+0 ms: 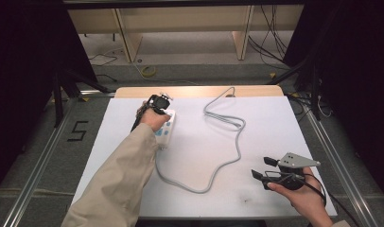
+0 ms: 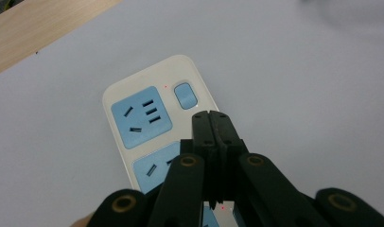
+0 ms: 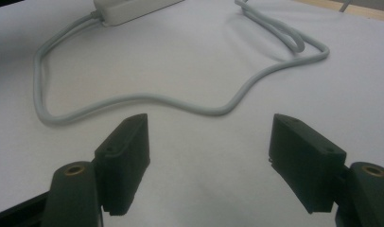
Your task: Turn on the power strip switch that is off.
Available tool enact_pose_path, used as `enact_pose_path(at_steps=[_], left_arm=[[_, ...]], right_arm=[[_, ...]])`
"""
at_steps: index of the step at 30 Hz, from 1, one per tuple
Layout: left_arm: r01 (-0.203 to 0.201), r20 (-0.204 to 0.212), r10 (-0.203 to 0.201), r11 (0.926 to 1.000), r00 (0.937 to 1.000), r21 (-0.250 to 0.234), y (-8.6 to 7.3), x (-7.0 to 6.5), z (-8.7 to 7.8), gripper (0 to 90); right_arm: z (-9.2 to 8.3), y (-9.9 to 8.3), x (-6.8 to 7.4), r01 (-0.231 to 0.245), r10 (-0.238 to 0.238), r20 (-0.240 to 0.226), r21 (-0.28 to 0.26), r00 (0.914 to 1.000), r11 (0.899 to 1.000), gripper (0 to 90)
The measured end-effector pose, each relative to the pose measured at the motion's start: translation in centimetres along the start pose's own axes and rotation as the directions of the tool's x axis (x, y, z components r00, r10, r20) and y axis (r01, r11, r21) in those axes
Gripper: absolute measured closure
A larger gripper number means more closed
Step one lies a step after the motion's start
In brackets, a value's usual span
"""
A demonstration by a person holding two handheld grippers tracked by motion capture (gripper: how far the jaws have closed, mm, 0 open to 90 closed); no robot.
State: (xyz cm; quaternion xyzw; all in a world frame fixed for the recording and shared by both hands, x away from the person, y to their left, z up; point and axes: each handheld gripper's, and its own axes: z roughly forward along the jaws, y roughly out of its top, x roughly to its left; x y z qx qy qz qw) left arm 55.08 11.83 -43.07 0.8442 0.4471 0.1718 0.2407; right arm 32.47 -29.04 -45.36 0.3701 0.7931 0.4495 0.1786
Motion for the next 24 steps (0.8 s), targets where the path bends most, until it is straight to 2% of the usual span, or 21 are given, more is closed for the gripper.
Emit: enact_pose_path(at_steps=[6,8,24], left_arm=[[-0.006,0.005,0.005,0.9998,1.0,0.019,-0.06,-0.02,0.25,89.8],[0.003,0.004,-0.004,0.9998,1.0,0.02,-0.09,-0.05,0.36,89.8],[-0.007,0.005,0.006,0.9993,1.0,0.036,-0.11,-0.23,0.8,89.8]], right_arm=[[-0.01,0.0,-0.01,0.002,-0.002,0.0,0.001,1.0,1.0,30.1],[-0.02,0.0,-0.01,0.002,-0.002,0.0,0.0,1.0,1.0,30.1],[-0.03,-0.02,-0.01,0.002,-0.002,-0.001,-0.001,1.0,1.0,30.1]])
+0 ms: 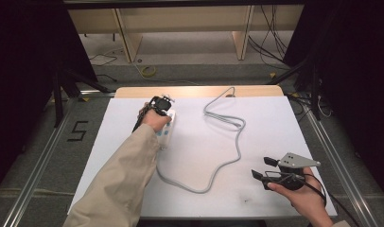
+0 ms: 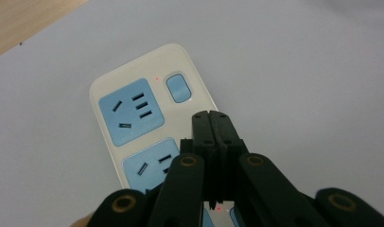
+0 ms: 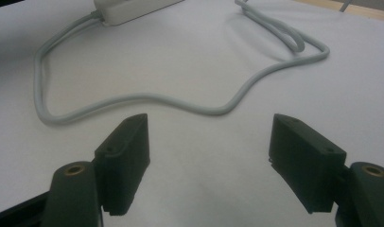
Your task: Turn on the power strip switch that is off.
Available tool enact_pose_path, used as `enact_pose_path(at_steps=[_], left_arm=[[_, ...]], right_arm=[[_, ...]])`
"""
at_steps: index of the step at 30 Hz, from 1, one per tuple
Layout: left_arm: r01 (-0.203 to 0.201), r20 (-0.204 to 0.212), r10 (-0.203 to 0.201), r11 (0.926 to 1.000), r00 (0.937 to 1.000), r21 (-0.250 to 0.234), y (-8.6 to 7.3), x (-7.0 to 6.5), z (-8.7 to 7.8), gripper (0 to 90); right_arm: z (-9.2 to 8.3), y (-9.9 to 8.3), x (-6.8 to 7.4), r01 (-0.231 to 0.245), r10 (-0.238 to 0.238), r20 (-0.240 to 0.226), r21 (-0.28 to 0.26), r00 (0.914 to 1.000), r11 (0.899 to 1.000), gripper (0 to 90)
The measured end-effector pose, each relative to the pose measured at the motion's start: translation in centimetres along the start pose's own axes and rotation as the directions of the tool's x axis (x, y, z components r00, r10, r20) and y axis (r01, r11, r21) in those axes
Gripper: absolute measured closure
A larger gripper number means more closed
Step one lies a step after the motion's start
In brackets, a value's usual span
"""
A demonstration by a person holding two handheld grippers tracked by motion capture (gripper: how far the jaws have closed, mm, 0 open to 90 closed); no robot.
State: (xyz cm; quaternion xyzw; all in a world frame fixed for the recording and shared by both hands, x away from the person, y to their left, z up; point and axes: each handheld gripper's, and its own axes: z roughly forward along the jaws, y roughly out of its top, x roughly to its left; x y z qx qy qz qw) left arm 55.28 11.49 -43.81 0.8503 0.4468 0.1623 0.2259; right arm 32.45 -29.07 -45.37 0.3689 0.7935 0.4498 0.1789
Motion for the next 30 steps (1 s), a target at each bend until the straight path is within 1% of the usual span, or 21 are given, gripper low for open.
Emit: enact_pose_path(at_steps=[11,13,17,22,24,25,27,28,29,30], left_arm=[[-0.002,-0.003,0.002,1.0,1.0,0.007,0.02,-0.13,0.22,89.8],[0.008,-0.001,-0.008,0.9999,1.0,0.007,0.02,-0.09,0.23,89.8],[0.023,0.009,-0.023,0.9995,0.9997,0.023,0.01,0.07,0.21,89.8],[0.035,0.005,-0.036,0.9988,0.9994,0.034,0.07,0.05,0.23,89.8],[0.015,-0.004,-0.015,0.9988,0.9999,0.047,0.1,-0.05,0.24,89.8],[0.011,-0.006,-0.011,0.9986,0.9999,0.051,0.1,-0.13,0.22,89.8],[0.015,-0.011,-0.014,0.9982,0.9998,0.058,0.06,-0.08,0.2,89.8],[0.01,-0.014,-0.009,0.9979,0.9999,0.064,0.02,0.02,0.18,89.8],[-0.001,-0.038,0.004,0.9979,0.9993,0.065,-0.06,0.1,0.23,89.8],[0.006,-0.033,-0.004,0.9981,0.9995,0.061,-0.1,0.18,0.23,89.8]], right_arm=[[-0.02,-0.01,-0.01,0.001,-0.001,0.0,0.001,1.0,1.0,30.1],[-0.02,0.0,0.0,0.002,-0.002,0.0,0.0,1.0,1.0,30.1],[-0.01,-0.02,0.02,0.002,-0.002,-0.001,0.0,1.0,1.0,30.0],[-0.01,-0.01,0.04,0.001,-0.001,-0.001,0.0,1.0,1.0,30.0],[0.0,-0.01,0.06,0.001,-0.001,-0.002,0.0,1.0,1.0,30.0],[0.0,-0.02,0.06,0.002,-0.002,-0.003,0.001,1.0,1.0,30.0],[-0.01,-0.01,0.07,0.002,-0.002,-0.003,0.0,1.0,1.0,29.9],[-0.02,-0.01,0.07,0.002,-0.002,-0.003,0.0,1.0,1.0,29.9],[-0.02,-0.02,0.08,0.002,-0.002,-0.003,0.0,1.0,1.0,29.9],[-0.02,-0.01,0.1,0.002,-0.002,-0.002,0.003,1.0,1.0,29.9]])
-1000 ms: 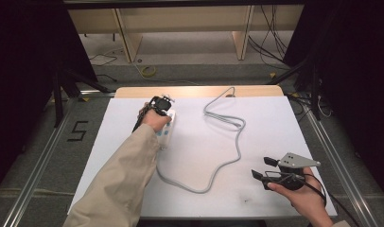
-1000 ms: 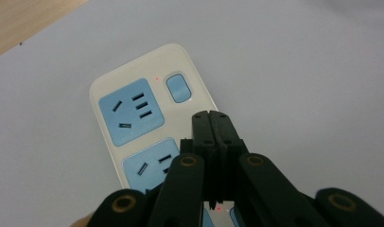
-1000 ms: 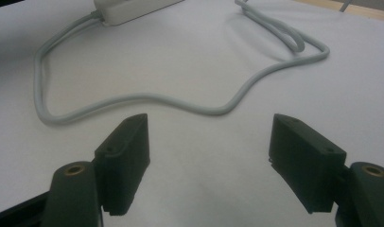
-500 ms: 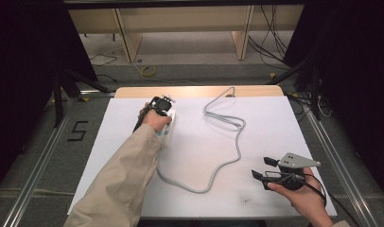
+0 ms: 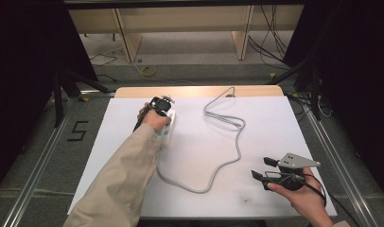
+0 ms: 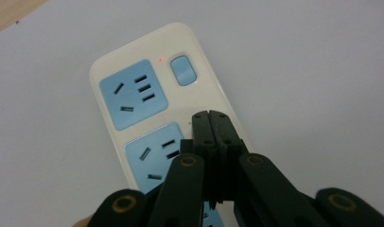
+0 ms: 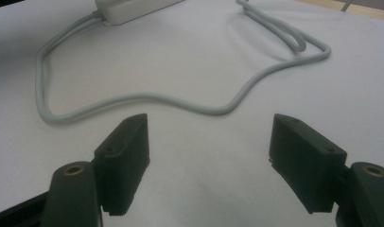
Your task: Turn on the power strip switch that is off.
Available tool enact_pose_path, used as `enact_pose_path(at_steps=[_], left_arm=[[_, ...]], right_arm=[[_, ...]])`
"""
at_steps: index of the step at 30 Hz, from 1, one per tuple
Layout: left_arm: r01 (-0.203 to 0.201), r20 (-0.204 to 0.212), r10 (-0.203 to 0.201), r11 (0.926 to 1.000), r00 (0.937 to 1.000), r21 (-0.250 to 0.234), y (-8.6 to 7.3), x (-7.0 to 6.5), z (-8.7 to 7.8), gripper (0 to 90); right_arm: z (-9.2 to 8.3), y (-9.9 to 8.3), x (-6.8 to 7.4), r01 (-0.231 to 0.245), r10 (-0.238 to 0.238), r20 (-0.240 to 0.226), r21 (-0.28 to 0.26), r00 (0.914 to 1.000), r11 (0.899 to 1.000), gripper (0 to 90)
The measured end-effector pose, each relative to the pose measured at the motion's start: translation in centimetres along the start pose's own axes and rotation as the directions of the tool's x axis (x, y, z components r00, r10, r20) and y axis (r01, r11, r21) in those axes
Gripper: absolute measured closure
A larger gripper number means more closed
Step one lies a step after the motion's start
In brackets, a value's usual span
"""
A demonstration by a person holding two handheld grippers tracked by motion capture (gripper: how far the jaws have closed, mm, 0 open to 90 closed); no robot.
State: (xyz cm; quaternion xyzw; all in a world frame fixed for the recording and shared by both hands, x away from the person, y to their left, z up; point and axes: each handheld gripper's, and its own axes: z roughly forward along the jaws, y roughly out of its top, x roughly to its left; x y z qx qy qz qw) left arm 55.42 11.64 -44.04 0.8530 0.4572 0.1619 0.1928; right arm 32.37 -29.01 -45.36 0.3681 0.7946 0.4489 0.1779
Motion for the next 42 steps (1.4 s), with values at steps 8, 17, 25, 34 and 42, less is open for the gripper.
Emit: enact_pose_path(at_steps=[8,17,25,34,42], left_arm=[[0.008,0.005,-0.008,0.9995,1.0,-0.031,0.0,0.1,0.0,89.9],[0.001,0.009,0.0,0.9995,1.0,-0.032,0.3,-0.4,0.0,89.9],[-0.005,0.018,0.005,0.9998,0.9998,-0.018,0.4,-0.8,0.1,89.9],[0.009,0.01,-0.009,0.9998,0.9999,-0.015,0.4,-0.9,0.2,90.0],[0.009,0.005,-0.009,0.9999,1.0,-0.014,0.3,-1.0,0.3,90.0]], right_arm=[[0.1,0.0,-0.1,-0.002,0.002,0.0,0.001,1.0,1.0,29.9],[0.0,0.0,0.0,0.001,-0.001,0.001,-0.003,1.0,1.0,29.9],[0.0,0.0,0.0,0.001,-0.001,0.002,0.0,1.0,1.0,29.9],[-0.1,0.0,0.0,0.003,-0.003,0.0,-0.001,1.0,1.0,29.9],[-0.1,0.0,0.0,0.001,-0.001,0.002,-0.002,1.0,1.0,29.9]])
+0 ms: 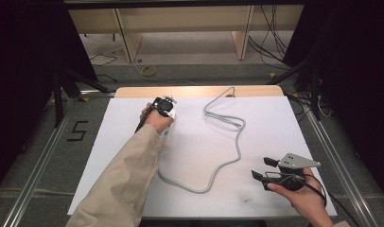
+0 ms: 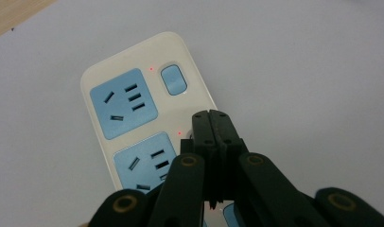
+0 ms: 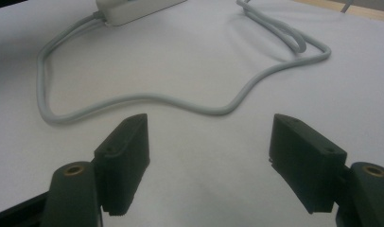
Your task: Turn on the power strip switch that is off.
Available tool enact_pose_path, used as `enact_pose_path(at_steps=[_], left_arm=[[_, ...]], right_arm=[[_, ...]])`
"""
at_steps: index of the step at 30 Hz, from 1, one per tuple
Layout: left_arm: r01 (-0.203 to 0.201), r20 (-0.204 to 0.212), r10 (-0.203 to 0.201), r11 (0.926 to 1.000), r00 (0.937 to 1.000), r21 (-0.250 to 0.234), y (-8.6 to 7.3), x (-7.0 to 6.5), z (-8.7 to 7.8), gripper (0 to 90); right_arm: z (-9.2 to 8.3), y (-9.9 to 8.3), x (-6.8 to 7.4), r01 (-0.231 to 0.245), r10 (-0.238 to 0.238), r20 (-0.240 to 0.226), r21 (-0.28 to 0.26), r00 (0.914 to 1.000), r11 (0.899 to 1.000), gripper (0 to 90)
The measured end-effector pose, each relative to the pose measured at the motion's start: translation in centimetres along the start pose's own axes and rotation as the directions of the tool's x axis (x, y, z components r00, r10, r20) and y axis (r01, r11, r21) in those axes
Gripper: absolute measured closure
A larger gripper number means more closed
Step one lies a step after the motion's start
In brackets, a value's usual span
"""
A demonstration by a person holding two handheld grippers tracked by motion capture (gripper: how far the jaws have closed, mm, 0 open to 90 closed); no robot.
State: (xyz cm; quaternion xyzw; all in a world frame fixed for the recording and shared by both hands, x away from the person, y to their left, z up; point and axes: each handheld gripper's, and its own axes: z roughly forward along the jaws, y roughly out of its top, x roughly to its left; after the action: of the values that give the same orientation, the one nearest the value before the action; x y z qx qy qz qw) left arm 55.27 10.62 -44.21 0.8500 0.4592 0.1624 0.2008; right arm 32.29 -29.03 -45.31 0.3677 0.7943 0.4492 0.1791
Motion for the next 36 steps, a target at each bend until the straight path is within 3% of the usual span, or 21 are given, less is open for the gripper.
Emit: enact_pose_path(at_steps=[5,9,25,35,36], left_arm=[[0.016,0.011,-0.016,0.9999,0.9998,-0.002,-0.2,0.2,0.0,90.0],[-0.005,-0.001,0.005,1.0,1.0,0.004,-0.1,0.1,0.0,90.0],[-0.029,0.004,0.029,0.9995,0.9996,-0.012,-0.1,-0.1,-0.2,89.8],[-0.021,0.018,0.023,0.9964,0.9996,-0.082,-0.1,0.2,-1.6,89.1],[-0.023,0.012,0.024,0.9955,0.9996,-0.092,-0.2,0.3,-1.9,83.7]], right_arm=[[0.0,0.0,0.0,0.0,0.0,-0.003,-0.003,1.0,1.0,29.9],[0.0,0.0,0.0,0.001,-0.001,-0.003,-0.001,1.0,1.0,29.9],[0.0,0.0,0.0,0.0,0.0,-0.003,-0.002,1.0,1.0,29.9],[0.0,0.1,0.0,-0.003,0.003,-0.003,-0.004,1.0,1.0,29.9],[0.0,0.1,0.0,-0.003,0.003,-0.003,-0.003,1.0,1.0,29.9]])
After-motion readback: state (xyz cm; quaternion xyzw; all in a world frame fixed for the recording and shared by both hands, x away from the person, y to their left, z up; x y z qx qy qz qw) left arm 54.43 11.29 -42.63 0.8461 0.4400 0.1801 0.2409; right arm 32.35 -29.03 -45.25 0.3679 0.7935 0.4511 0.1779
